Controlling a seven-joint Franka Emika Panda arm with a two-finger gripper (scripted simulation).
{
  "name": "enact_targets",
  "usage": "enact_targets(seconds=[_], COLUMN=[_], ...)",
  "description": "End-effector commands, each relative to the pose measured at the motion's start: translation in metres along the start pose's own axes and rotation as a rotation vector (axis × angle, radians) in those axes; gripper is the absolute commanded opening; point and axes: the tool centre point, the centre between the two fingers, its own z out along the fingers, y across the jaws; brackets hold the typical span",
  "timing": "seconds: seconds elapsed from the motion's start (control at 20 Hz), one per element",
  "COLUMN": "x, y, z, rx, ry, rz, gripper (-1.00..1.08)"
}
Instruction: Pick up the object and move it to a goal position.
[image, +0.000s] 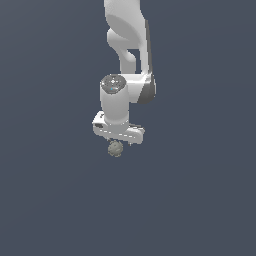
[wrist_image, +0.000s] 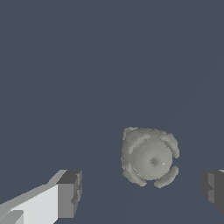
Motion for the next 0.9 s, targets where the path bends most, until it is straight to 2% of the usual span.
enact_targets(seconds=[0.0, 0.25, 0.55, 0.85], x=[-0.003, -0.006, -0.007, -0.008], y=[0.012, 0.023, 0.022, 0.023], z=[0.017, 0.032, 0.036, 0.064], rx=[-0.006, -0.012, -0.012, -0.012], ry=[-0.009, -0.018, -0.019, -0.018], rz=[0.046, 0.086, 0.082, 0.086], gripper=[1.00, 1.00, 1.00, 1.00])
